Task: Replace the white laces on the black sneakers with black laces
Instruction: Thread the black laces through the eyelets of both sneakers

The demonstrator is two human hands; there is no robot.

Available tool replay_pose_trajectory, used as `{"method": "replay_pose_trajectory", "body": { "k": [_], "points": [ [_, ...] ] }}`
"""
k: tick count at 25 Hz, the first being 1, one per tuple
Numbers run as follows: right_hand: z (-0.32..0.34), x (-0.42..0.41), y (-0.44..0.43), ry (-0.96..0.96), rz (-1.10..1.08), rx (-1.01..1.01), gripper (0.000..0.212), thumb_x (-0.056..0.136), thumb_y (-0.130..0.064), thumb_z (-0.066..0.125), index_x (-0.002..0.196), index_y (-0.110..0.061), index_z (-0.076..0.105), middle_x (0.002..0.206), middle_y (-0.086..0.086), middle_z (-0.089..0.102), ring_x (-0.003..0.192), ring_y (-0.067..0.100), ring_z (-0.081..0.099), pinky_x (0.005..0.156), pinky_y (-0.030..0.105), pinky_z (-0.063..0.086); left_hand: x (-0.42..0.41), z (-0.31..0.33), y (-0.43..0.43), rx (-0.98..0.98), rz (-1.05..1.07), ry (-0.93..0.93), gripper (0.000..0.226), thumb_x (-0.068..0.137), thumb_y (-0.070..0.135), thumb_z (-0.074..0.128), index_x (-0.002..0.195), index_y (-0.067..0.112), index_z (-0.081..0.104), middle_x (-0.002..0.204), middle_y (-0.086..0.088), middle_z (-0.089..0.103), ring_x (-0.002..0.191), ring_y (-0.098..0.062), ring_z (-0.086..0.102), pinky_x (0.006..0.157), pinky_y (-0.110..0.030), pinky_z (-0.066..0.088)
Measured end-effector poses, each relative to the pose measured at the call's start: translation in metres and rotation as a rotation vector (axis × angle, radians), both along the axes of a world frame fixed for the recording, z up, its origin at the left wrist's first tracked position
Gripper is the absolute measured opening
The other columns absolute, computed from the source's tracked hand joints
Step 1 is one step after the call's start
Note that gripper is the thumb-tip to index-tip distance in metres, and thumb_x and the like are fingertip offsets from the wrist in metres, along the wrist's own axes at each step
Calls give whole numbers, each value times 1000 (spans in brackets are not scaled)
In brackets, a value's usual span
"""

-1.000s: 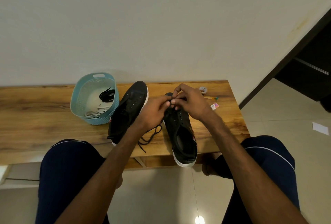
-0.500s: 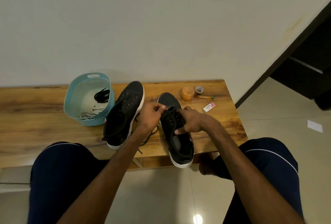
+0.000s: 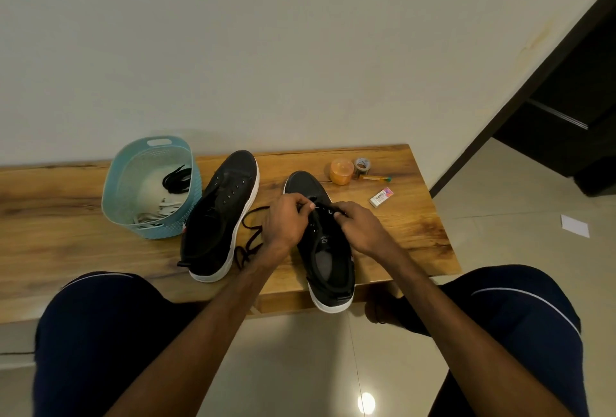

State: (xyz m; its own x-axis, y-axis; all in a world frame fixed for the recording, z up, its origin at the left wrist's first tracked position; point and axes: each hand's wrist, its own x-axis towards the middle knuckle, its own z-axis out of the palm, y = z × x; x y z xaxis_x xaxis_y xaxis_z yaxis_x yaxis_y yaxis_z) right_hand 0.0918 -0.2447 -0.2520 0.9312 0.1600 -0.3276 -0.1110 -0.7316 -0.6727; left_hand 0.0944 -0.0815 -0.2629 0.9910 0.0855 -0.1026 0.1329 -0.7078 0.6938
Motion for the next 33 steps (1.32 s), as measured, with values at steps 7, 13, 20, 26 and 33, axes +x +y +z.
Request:
{"method": "replay_pose_trajectory", "body": {
  "k": [7, 13, 20, 26, 33],
  "points": [
    [-10, 2, -3, 137, -138, 291, 34, 103, -16, 45, 132, -12, 60, 130, 8, 58, 120, 22, 55, 107, 49, 43, 1, -9, -14, 197, 25, -57, 18, 96, 36, 59, 104, 25, 71, 101, 7, 68, 87, -8, 63, 76, -34, 56],
    [-5, -3, 1, 190, -141, 412, 27, 103, -18, 45, 118, -20, 68, 116, 2, 61, 104, 7, 62, 91, 34, 53, 0, -17, -18, 158, 78, -71, 19, 96, 35, 59, 102, 23, 71, 100, 6, 68, 89, -10, 63, 76, -34, 55],
    [-13, -6, 6, 214, -434, 568, 23, 104, -25, 49, 108, -20, 70, 103, 1, 70, 101, 23, 65, 76, 31, 53, -5, -24, -24, -56, 156, -49, 15, 95, 31, 63, 100, 21, 72, 101, 5, 65, 92, -11, 59, 70, -26, 38],
    [-26, 8, 21, 2, -517, 467, 6, 94, -13, 64, 93, -15, 69, 88, -4, 67, 86, 13, 65, 68, 22, 51, -1, -18, -15, -88, 57, -12, 19, 95, 33, 63, 107, 21, 71, 109, 2, 66, 101, -15, 62, 80, -36, 52],
    [21, 17, 8, -73, -590, 893, 19, 108, -17, 35, 99, -15, 52, 80, -3, 68, 76, 13, 66, 69, 28, 56, -30, -14, 3, 206, 26, -34, 94, 68, 72, 70, 135, 16, 33, 137, -5, 39, 129, -23, 37, 105, -46, 39]
  ]
}}
